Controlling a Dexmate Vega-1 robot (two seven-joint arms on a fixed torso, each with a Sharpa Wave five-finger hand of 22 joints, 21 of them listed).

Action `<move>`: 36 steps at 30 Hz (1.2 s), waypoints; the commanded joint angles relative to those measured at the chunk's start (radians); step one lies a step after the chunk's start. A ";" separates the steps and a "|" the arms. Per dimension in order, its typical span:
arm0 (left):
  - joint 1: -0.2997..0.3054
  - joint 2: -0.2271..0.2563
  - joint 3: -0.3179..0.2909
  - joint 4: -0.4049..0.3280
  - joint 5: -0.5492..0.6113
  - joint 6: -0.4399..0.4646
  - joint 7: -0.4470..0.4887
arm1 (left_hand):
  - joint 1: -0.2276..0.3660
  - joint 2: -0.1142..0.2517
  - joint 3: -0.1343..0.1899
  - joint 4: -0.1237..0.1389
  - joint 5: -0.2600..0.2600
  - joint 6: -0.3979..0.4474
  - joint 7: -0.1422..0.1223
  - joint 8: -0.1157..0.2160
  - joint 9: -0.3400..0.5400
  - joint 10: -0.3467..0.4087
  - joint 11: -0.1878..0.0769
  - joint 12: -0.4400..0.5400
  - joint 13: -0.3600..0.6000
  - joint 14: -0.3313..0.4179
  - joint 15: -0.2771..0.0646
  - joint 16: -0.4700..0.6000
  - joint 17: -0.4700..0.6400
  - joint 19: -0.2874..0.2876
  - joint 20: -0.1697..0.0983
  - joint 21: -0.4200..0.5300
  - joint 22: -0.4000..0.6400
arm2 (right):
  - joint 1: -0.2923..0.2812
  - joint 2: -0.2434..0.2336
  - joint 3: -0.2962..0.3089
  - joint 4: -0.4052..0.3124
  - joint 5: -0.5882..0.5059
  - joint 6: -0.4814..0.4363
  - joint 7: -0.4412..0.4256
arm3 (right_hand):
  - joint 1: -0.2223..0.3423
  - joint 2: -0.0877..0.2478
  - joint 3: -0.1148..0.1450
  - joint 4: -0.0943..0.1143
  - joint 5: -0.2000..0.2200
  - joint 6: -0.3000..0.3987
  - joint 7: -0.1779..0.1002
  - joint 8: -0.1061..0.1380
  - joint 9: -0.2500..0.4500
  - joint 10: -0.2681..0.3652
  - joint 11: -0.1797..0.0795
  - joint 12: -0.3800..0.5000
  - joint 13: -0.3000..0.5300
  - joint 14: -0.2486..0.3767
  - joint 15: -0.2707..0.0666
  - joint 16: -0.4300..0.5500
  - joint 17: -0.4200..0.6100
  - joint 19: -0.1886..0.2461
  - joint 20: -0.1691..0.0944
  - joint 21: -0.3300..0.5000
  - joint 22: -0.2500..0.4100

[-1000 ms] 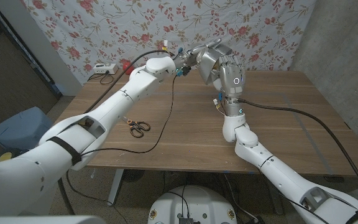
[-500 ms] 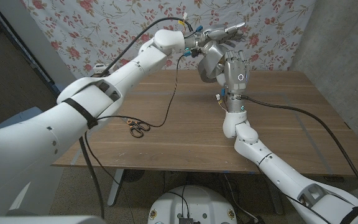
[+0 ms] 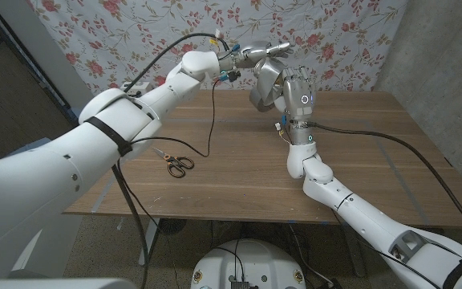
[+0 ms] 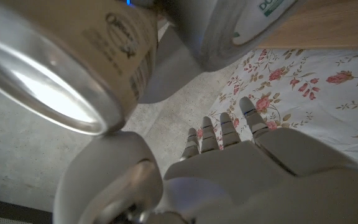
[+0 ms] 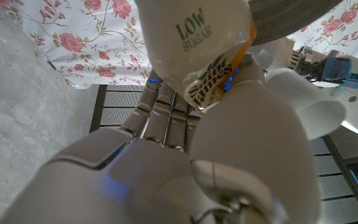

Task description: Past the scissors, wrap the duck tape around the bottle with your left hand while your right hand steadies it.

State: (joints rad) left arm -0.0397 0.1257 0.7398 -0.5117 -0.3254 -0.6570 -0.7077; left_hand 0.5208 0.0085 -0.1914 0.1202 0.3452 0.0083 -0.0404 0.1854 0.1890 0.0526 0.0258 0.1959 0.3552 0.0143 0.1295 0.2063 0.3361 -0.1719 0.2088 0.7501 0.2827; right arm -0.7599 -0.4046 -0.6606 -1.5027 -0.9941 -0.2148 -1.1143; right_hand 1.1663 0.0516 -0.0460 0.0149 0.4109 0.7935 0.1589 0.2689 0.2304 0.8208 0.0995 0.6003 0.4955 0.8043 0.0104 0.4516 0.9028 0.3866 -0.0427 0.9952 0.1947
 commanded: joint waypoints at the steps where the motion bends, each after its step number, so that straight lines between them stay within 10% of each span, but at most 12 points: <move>1: 0.109 0.006 -0.130 -0.018 -0.120 -0.129 0.075 | -0.047 0.004 -0.028 0.019 0.006 0.068 -0.009 0.024 -0.002 0.072 -0.004 0.033 -0.016 0.047 -0.004 0.023 -0.011 -0.100 0.002 0.007 -0.006 | 0.034 -0.043 -0.049 0.003 0.054 -0.024 -0.003 | 0.093 0.090 -0.012 0.002 0.008 0.324 -0.317 -0.002 0.004 0.208 -0.201 -0.001 0.017 0.106 -0.237 -0.004 0.003 -0.002 -0.105 0.006 0.001; 14: 0.111 0.109 -0.117 -0.122 -0.122 -0.007 -0.077 | -0.035 0.006 -0.047 0.004 0.013 0.172 0.025 0.049 0.001 0.145 0.014 0.058 -0.039 0.060 -0.019 0.024 -0.034 -0.092 0.002 -0.001 -0.019 | 0.047 -0.036 -0.025 0.020 0.088 0.045 -0.003 | 0.097 0.092 -0.022 0.005 0.013 0.326 -0.316 -0.005 0.006 0.211 -0.202 -0.003 0.023 0.107 -0.237 -0.010 0.008 -0.003 -0.105 0.010 0.001; 36: 0.028 0.164 0.017 -0.049 0.084 0.071 -0.046 | 0.273 0.017 0.012 -0.158 0.015 0.295 -0.024 0.073 0.016 0.242 -0.084 0.090 -0.060 0.104 -0.055 0.040 -0.084 -0.011 0.002 -0.005 -0.060 | 0.049 -0.031 0.026 0.027 0.108 0.118 -0.003 | 0.104 0.095 -0.038 0.010 0.021 0.325 -0.318 -0.010 0.008 0.213 -0.203 -0.011 0.026 0.109 -0.238 -0.018 0.014 -0.007 -0.106 0.016 0.000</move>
State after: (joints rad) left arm 0.0268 0.2612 0.6935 -0.5737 -0.3302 -0.6165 -0.7592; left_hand 0.7608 0.0298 -0.1799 -0.0210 0.3511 0.3089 -0.0425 0.2596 0.2016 0.2955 -0.0332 0.2819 0.2922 0.1112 0.0732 0.2373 0.2552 -0.1718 0.2088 0.7501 0.2254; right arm -0.7154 -0.4426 -0.6549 -1.4882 -0.8929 -0.1282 -1.1172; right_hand 1.1676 0.0503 -0.0755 0.0239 0.4222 0.7936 0.1584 0.2601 0.2361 0.8278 0.0997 0.5844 0.4981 0.8114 0.0066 0.4360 0.9146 0.3834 -0.0419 1.0066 0.1949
